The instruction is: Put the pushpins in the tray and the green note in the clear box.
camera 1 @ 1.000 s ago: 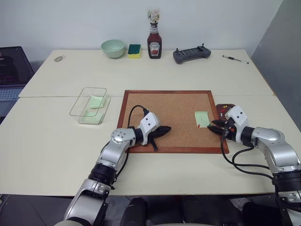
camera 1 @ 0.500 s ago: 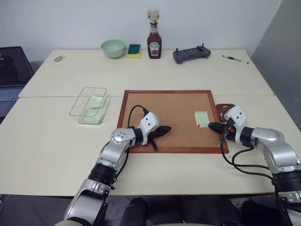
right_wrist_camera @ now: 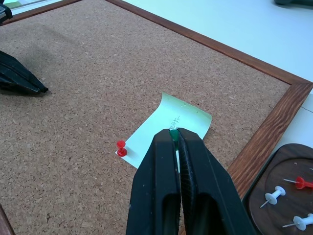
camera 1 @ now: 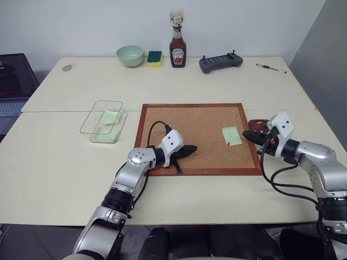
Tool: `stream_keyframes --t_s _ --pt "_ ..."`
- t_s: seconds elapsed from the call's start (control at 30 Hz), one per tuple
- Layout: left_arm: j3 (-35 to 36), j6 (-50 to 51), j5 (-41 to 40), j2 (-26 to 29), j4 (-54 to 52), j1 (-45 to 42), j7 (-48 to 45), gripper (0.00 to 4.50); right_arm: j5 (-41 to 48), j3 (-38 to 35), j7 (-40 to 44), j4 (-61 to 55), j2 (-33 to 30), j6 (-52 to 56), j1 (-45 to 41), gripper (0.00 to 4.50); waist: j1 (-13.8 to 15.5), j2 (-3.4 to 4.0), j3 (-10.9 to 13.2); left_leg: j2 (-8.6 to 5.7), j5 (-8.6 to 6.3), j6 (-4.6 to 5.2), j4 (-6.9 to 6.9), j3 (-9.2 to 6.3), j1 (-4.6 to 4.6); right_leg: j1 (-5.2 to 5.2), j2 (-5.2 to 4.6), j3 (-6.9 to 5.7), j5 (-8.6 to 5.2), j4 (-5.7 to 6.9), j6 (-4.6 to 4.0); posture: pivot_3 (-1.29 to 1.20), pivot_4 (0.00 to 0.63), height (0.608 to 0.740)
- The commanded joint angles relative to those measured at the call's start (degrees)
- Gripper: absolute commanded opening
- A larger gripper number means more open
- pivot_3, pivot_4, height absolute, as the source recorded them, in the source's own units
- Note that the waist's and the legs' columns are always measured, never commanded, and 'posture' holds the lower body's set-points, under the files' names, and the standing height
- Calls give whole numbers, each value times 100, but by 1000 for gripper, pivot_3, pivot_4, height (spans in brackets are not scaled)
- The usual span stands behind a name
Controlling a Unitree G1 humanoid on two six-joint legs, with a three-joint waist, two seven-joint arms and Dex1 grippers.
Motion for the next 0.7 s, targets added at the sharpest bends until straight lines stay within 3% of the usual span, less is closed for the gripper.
stream_keyframes --t_s 0.03,0.7 --pt "-148 55 80 15 50 122 -59 0 53 -255 -113 -120 -67 -54 -31 86 0 0 0 0 0 0 0 0 0 0 0 0 0 0 0 0 150 740" --pt "-163 -78 92 23 191 84 -142 0 -1 -580 -291 207 -198 -188 83 86 0 0 0 0 0 0 0 1 1 0 0 1 0 0 0 0 150 740"
